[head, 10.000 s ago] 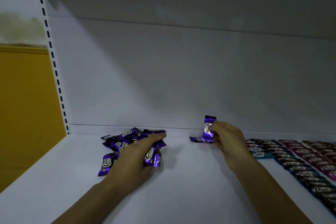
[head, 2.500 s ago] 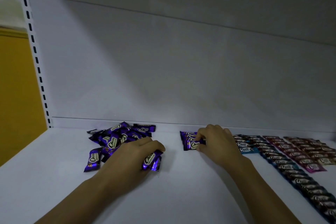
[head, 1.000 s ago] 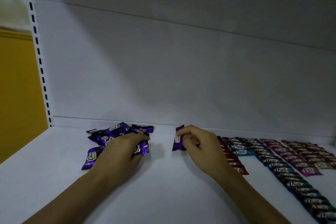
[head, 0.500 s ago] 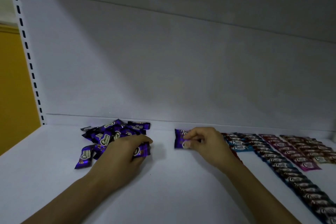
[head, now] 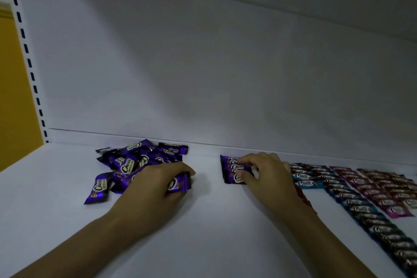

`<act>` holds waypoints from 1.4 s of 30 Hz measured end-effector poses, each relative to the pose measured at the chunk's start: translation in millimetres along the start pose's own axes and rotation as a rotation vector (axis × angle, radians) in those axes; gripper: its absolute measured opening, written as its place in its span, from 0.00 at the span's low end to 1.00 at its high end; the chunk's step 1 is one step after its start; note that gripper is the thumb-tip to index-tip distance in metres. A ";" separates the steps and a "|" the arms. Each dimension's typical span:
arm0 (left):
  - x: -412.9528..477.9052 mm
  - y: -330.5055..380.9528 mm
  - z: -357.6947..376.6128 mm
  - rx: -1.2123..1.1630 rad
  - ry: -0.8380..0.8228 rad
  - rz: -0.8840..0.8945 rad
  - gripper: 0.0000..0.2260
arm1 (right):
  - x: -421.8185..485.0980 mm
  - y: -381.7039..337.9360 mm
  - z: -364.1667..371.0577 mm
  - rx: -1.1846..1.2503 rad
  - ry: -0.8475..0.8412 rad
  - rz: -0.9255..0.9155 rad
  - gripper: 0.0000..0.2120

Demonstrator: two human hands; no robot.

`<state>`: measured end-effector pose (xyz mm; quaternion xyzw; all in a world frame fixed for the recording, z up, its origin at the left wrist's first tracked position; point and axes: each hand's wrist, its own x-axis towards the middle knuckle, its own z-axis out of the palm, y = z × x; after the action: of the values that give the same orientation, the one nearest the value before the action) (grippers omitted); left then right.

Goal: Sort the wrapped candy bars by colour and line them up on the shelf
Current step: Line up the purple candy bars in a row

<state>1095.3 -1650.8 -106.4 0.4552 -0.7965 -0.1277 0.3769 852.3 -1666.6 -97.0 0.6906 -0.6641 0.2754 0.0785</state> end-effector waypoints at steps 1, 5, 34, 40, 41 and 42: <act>-0.1 0.4 1.4 -0.075 -0.004 -0.038 0.10 | -0.6 1.7 -0.3 0.006 0.019 0.003 0.10; 1.6 0.2 3.4 -0.317 -0.025 -0.193 0.11 | -3.9 6.0 -1.5 -0.035 -0.034 0.023 0.12; 10.7 13.5 17.8 -0.908 -0.128 -0.380 0.11 | -27.3 -78.0 -13.2 1.232 -0.238 0.368 0.06; 4.8 11.2 12.0 -0.674 -0.155 -0.187 0.05 | -24.4 -68.2 -6.1 1.245 -0.189 0.433 0.04; 4.8 12.2 11.5 -0.667 -0.163 -0.193 0.04 | -22.6 -65.4 -6.5 1.255 -0.164 0.460 0.05; 3.6 13.2 11.5 -0.657 -0.168 -0.188 0.04 | -20.5 -60.4 -7.8 1.232 -0.137 0.458 0.05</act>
<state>1077.6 -1648.1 -105.3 0.3688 -0.6959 -0.4482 0.4228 908.9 -1638.6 -85.0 0.4665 -0.5187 0.5703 -0.4337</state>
